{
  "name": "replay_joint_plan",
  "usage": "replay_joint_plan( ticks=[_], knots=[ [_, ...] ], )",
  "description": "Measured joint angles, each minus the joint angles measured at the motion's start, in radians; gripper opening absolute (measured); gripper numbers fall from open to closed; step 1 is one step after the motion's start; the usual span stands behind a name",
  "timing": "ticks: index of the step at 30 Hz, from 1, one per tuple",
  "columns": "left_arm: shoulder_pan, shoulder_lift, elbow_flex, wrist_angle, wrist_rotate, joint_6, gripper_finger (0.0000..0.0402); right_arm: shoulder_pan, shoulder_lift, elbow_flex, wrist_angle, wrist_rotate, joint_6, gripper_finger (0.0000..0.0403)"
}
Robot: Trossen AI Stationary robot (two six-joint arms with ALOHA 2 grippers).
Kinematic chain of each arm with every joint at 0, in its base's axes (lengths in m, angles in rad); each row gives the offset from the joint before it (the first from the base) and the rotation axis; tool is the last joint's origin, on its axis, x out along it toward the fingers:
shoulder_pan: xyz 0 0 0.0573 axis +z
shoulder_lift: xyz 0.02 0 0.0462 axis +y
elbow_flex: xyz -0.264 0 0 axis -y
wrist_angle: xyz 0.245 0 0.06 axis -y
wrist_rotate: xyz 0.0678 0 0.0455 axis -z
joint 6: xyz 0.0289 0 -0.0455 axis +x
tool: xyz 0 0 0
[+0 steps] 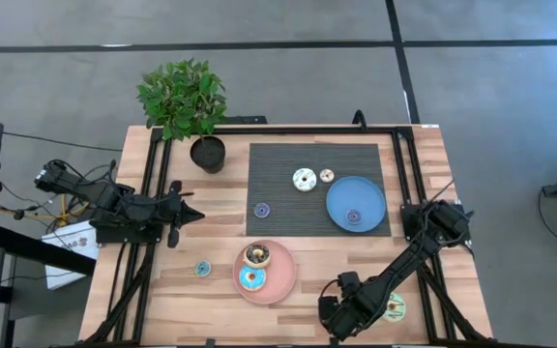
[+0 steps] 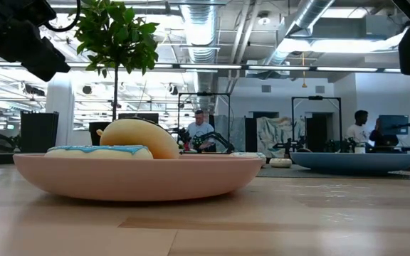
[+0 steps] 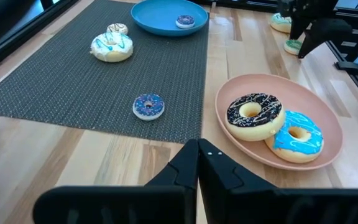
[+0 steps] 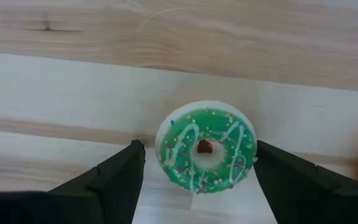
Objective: Pick & Place donuts
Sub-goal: Put the small green donut onto the blue plate
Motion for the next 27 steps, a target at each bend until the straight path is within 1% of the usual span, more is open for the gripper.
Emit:
replay_joint_plan(
  ticks=[5,16,27],
  knots=[
    [0.000,0.000,0.000,0.000,0.000,0.010,0.0000,0.000,0.000,0.000,-0.006,0.000,0.000,0.0276],
    [0.000,0.000,0.000,0.000,0.000,0.029,0.0000,-0.001,0.000,0.000,0.003,0.000,0.000,0.0241],
    [0.000,0.000,0.000,0.000,0.000,0.029,0.0000,-0.020,-0.001,0.000,0.018,0.000,-0.006,0.0240]
  ],
)
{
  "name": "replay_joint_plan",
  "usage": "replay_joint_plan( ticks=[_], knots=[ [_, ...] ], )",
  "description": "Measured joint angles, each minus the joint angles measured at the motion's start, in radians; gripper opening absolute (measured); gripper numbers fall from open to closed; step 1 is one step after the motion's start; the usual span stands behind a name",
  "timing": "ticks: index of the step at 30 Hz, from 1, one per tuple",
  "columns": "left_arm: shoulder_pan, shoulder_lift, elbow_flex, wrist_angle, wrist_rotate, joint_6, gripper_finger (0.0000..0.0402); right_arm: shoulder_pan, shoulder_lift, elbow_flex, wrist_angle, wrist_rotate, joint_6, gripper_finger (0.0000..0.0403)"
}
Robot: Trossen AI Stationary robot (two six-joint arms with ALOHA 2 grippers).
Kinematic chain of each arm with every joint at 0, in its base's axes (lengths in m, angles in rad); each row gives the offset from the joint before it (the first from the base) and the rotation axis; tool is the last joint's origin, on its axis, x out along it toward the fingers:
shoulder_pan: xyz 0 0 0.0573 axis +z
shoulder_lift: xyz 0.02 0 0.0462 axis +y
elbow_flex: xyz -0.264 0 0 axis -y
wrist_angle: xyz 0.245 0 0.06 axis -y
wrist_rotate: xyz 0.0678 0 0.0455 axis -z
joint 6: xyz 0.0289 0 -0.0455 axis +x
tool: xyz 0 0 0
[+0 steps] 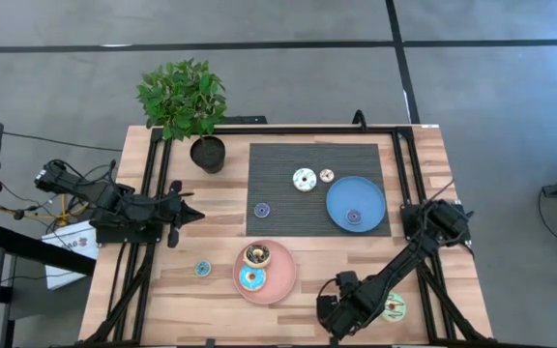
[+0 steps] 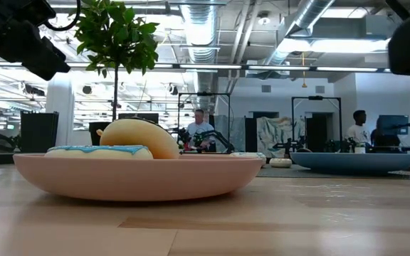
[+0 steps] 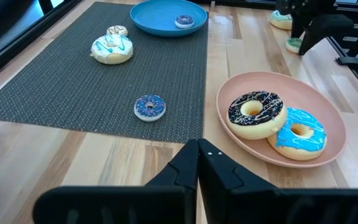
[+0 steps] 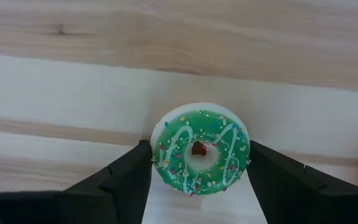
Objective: Pick & Place donuts
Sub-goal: Put the small green donut onto the blue plate
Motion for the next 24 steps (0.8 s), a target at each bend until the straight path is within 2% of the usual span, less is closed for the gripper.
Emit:
replay_joint_plan(
  ticks=[9,14,20,24],
  knots=[
    [0.000,0.000,0.000,0.000,-0.004,0.002,0.0000,-0.060,-0.021,0.001,0.063,0.002,-0.127,0.0239],
    [0.000,0.000,0.000,0.000,-0.006,0.004,0.0000,-0.120,-0.082,0.001,0.041,0.096,-0.245,0.0239],
    [0.000,0.000,0.000,0.000,-0.008,0.002,0.0000,-0.250,-0.184,0.001,-0.086,0.159,-0.485,0.0239],
    [0.000,0.000,0.000,0.002,-0.009,0.001,0.0000,-0.369,-0.257,0.001,-0.168,0.226,-0.710,0.0239]
  ],
)
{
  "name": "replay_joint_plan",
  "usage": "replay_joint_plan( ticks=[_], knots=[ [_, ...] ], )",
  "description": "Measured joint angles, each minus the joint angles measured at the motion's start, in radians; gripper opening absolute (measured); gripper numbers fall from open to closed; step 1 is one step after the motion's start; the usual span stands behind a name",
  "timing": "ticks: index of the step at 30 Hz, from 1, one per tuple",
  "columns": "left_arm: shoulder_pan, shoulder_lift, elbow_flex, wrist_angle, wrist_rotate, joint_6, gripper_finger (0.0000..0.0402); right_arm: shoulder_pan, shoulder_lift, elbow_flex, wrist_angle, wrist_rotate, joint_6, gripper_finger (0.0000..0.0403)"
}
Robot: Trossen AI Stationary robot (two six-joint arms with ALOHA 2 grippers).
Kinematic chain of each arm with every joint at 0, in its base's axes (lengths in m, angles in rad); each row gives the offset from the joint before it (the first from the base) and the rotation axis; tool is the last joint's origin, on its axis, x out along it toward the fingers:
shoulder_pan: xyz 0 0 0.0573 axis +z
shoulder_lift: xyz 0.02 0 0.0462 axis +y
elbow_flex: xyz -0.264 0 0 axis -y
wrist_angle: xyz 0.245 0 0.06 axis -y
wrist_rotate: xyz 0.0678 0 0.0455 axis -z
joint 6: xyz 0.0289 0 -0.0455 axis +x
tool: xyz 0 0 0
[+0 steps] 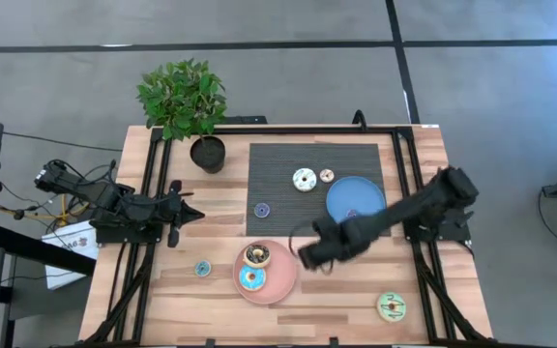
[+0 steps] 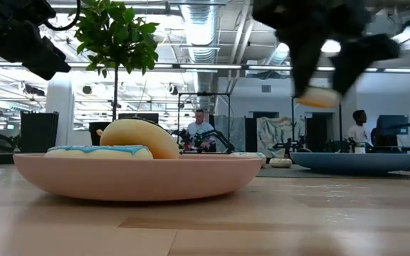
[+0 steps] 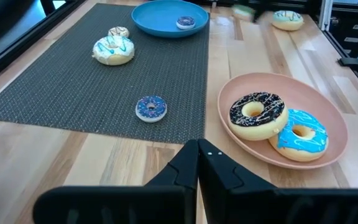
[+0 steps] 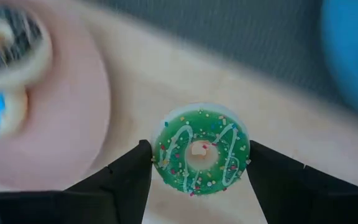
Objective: Pick & Place donuts
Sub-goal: Put the small green donut onto the blue plate
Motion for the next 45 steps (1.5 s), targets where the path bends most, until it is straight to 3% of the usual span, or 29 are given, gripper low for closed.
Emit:
replay_joint_plan(
  ticks=[13,17,22,27,31,45],
  knots=[
    [0.000,0.000,0.000,0.013,-0.078,-0.039,0.0000,-0.480,-0.160,0.000,-0.178,0.031,-0.744,0.0239],
    [0.000,0.000,0.000,0.015,-0.087,-0.040,0.0000,-0.615,-0.190,-0.045,-0.156,-0.009,-0.891,0.0239],
    [0.000,0.000,0.000,0.014,-0.106,-0.086,0.0000,-0.730,-0.274,-0.236,-0.055,-0.090,-0.937,0.0239],
    [0.000,0.000,0.000,0.014,-0.109,-0.126,0.0000,-0.752,-0.345,-0.372,0.048,-0.178,-0.892,0.0239],
    [0.000,0.000,0.000,0.015,-0.110,-0.145,0.0000,-0.720,-0.343,-0.429,0.096,-0.183,-0.864,0.0239],
    [0.000,0.000,0.000,0.016,-0.108,-0.145,0.0000,-0.598,-0.166,-0.460,0.210,-0.224,-0.805,0.0240]
  ],
)
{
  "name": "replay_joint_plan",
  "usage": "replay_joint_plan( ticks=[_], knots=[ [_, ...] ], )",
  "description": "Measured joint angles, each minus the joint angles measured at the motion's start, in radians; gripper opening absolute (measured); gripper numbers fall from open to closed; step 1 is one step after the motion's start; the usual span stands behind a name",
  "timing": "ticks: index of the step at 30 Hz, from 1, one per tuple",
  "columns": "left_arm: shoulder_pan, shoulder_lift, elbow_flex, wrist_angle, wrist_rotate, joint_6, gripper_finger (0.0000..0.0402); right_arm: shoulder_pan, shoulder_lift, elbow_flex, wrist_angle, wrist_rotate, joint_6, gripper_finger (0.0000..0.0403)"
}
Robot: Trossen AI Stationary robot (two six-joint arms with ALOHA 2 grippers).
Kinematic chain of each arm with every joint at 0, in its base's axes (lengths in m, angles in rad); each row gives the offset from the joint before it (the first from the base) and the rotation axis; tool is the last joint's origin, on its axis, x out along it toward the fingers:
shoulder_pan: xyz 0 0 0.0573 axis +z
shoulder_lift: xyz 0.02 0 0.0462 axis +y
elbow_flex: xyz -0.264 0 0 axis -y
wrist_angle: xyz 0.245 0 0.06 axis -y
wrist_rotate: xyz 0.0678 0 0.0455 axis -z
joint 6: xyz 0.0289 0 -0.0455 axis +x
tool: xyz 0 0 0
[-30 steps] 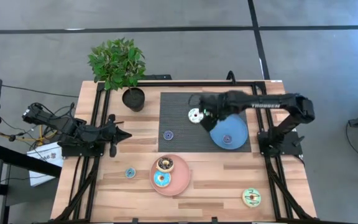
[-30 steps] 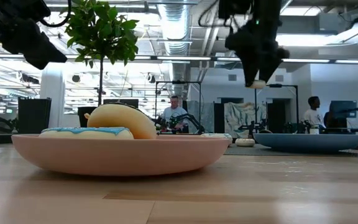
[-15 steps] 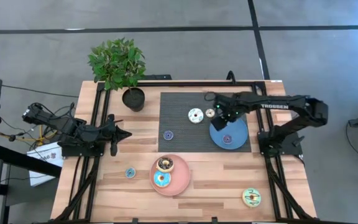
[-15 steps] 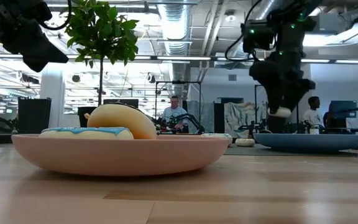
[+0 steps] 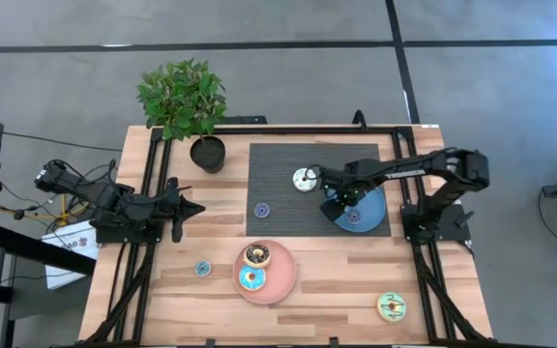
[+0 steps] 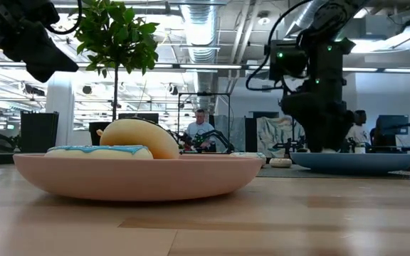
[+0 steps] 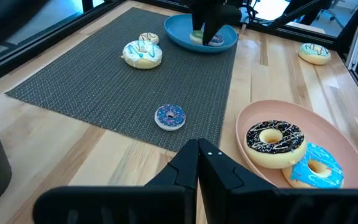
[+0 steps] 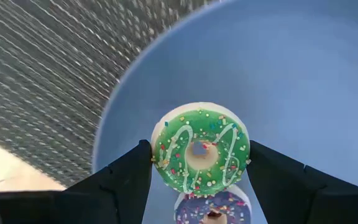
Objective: Pick & Place donuts
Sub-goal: Put the small green donut onto the blue plate
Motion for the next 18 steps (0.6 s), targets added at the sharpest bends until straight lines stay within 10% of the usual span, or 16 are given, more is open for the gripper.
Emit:
replay_joint_plan(
  ticks=[18],
  knots=[
    [0.000,0.000,0.000,-0.002,0.013,0.000,0.0000,0.017,-0.035,0.000,-0.010,0.041,0.074,0.0240]
  ],
)
